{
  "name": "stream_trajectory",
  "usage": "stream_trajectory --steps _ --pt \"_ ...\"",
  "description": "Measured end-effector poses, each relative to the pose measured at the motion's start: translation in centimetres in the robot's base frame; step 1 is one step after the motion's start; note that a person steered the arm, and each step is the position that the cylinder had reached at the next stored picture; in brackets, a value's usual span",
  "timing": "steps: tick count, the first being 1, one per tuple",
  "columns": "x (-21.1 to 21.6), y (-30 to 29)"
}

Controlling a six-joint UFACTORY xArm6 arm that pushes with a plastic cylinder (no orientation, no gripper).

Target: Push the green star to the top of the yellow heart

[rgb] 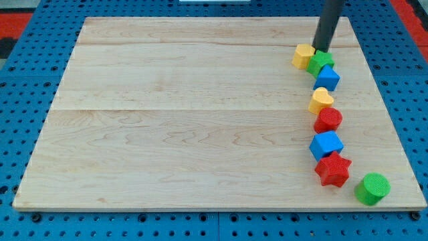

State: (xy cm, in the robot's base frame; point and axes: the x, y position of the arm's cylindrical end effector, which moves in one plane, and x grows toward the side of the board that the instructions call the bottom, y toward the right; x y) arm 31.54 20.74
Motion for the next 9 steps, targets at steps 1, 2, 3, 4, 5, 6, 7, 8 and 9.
stream_trajectory --steps 1,2,3,4,5,6,7,8,9 --pt "3.0 3.0" --pt "7.3 3.7" --pt "9.2 2.5" --pt "9.1 2.9" --pt "5.9 6.3" --pt "3.6 5.0" --pt "4.0 0.3" --pt "7.0 -2.7" --pt "8.4 -2.8"
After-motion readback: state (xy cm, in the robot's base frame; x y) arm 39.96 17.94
